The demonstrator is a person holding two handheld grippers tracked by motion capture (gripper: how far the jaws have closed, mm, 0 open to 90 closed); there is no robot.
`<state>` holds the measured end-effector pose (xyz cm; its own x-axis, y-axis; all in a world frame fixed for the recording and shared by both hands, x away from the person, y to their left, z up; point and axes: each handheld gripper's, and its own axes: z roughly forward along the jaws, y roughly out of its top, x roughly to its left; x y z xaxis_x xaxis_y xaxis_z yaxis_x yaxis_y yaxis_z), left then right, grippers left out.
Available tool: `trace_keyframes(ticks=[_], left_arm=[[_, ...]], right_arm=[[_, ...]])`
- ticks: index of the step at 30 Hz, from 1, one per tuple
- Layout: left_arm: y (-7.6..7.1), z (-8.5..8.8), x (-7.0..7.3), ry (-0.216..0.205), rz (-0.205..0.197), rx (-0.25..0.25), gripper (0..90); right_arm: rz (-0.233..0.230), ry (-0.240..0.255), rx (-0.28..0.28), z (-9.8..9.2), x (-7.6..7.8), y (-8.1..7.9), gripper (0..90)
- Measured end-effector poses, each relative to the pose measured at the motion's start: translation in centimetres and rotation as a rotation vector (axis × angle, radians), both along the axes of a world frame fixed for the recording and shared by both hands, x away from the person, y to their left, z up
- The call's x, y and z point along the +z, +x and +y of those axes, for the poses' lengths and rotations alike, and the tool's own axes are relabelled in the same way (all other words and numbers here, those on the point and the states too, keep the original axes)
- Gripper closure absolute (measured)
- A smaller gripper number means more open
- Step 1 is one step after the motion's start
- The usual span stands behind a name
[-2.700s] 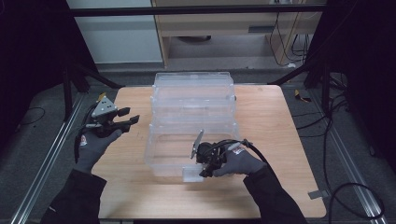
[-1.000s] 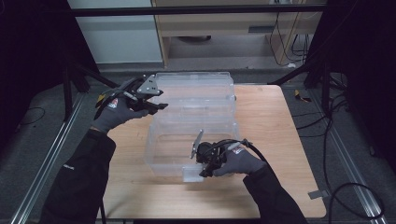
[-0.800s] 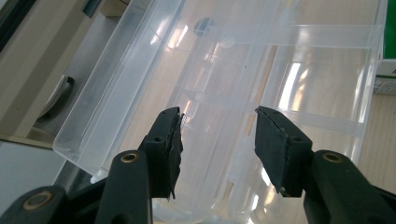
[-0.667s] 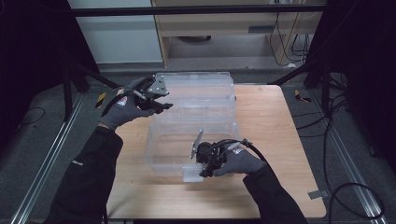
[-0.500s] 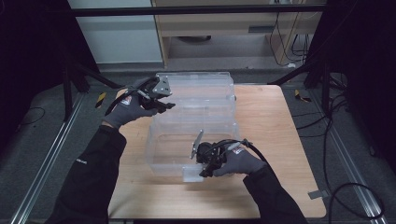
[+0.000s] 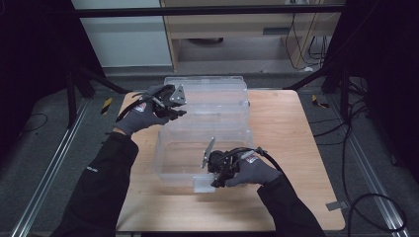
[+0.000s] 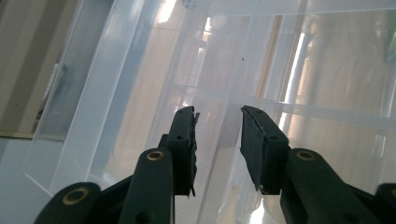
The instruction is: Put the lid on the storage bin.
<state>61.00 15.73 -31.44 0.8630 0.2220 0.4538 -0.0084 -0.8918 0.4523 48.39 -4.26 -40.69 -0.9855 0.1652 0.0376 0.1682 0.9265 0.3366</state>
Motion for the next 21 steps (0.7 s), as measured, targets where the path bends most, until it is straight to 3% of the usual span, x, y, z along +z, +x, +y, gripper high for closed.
trace_keyframes(ticks=[9,21], left_arm=[[0.1,-0.8,0.0,0.02,0.008,-0.024,70.8],[0.1,-1.9,0.3,0.11,0.01,-0.047,76.6]], right_arm=[[-0.002,0.001,-0.002,0.0,0.0,-0.1,62.7],[-0.004,0.006,-0.013,-0.1,0.0,-0.1,62.5]])
